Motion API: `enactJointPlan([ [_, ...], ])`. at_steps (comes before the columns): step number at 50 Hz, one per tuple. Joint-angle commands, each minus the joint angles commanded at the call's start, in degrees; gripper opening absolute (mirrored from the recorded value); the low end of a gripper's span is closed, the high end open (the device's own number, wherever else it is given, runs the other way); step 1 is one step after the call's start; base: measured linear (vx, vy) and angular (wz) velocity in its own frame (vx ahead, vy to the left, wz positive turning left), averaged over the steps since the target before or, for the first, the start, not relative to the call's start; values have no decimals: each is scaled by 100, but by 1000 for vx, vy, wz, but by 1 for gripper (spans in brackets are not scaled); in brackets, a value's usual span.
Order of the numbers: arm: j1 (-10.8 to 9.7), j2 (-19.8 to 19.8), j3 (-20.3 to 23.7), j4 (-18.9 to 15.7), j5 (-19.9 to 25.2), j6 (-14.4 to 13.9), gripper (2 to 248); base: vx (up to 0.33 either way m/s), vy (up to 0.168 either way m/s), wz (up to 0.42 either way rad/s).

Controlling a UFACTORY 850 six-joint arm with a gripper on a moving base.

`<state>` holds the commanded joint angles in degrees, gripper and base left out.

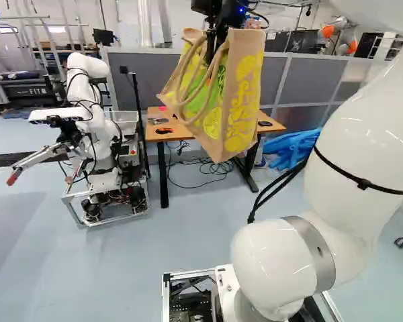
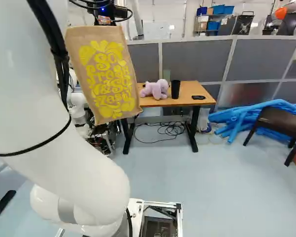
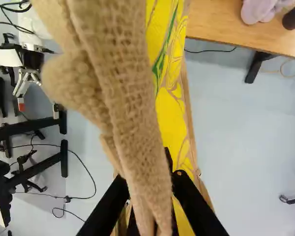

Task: Pick up the bag on the ground and place it on the table

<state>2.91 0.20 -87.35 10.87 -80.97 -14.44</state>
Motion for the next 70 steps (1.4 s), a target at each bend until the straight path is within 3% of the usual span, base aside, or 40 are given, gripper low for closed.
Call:
enactJointPlan([
  [70, 0, 0, 0, 0, 0, 0, 22, 19, -60, -295],
])
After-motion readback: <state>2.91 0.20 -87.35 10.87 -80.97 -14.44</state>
